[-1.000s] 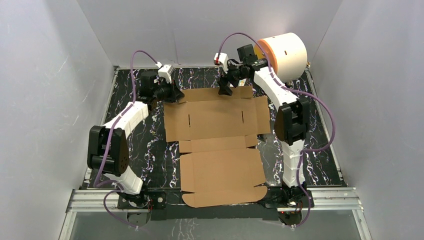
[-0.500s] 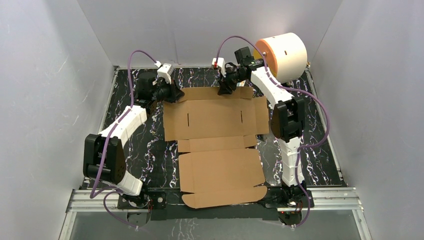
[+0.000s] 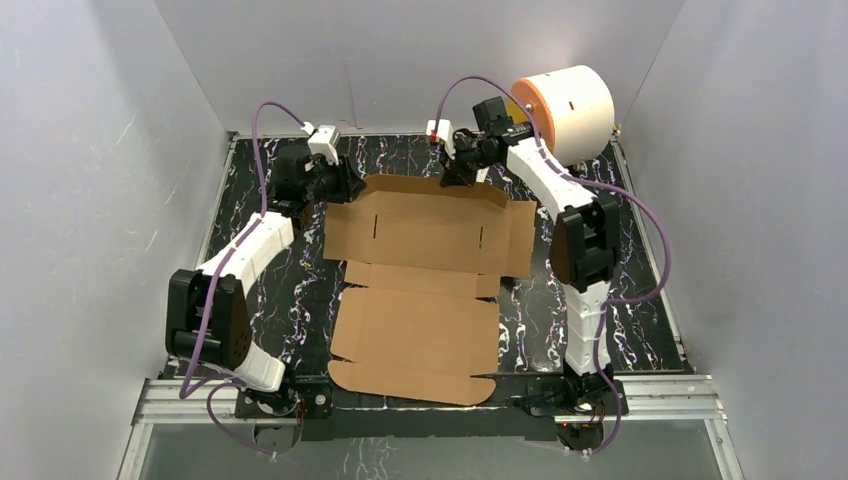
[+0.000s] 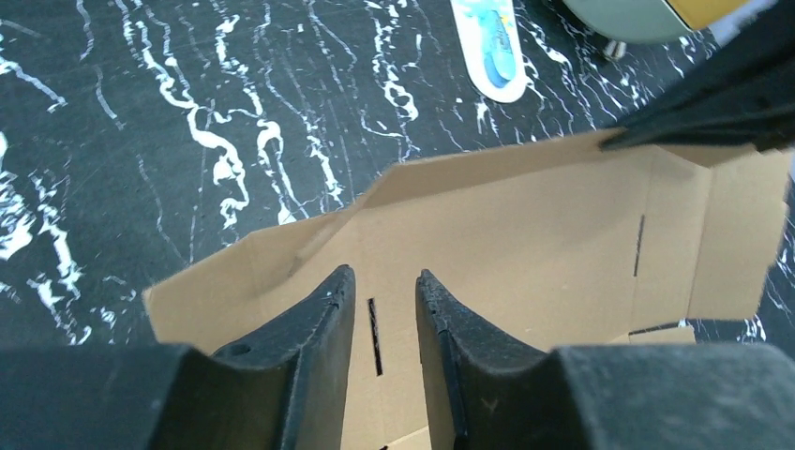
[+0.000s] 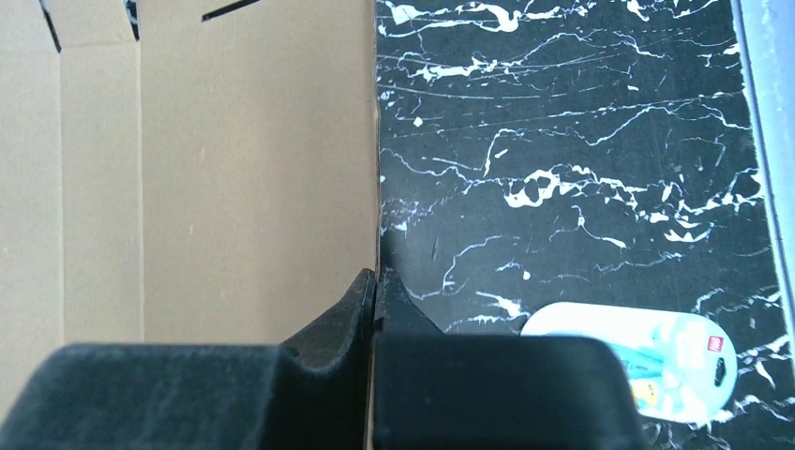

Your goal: Fold the paper box

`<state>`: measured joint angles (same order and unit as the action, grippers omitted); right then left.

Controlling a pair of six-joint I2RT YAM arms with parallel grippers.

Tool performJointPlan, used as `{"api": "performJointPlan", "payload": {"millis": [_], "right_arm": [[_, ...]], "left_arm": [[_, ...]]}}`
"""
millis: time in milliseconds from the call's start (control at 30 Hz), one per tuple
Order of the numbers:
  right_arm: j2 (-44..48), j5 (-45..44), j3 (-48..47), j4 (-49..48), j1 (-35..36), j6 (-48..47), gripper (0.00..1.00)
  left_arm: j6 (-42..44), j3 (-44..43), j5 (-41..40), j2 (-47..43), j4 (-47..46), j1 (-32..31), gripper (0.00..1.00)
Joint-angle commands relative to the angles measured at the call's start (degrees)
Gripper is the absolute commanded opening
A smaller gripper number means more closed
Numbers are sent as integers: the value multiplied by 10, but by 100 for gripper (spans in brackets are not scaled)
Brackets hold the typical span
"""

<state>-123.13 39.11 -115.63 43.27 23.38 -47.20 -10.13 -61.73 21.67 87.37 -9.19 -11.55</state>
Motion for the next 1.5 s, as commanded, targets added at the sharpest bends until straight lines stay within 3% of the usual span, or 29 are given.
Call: {"api": "performJointPlan", "payload": {"millis": [0,200,500,767,1100,1467], "right_arm": [[112,-23,90,-123,13,-30,0],[196,-94,229,-260,46,-62,0],[258,-218,337,-379,105,-126,0],[311,-283,424,-470,139,-163,0],[340,-329,485,-521,176,-197,0],[385,-382,552,-555,228,-218,0]], "left_arm": [[-66,-8,-62,-57,13,-3,29],[-202,70,-48,-126,25,-10,32],[-286,213,-35,-260,37,-53,34],[-332,313,-35,-295,51,-100,35],[-370,376,-95,-239,-18,-186,34],[-372,387,-138,-112,-122,-207,27]]}}
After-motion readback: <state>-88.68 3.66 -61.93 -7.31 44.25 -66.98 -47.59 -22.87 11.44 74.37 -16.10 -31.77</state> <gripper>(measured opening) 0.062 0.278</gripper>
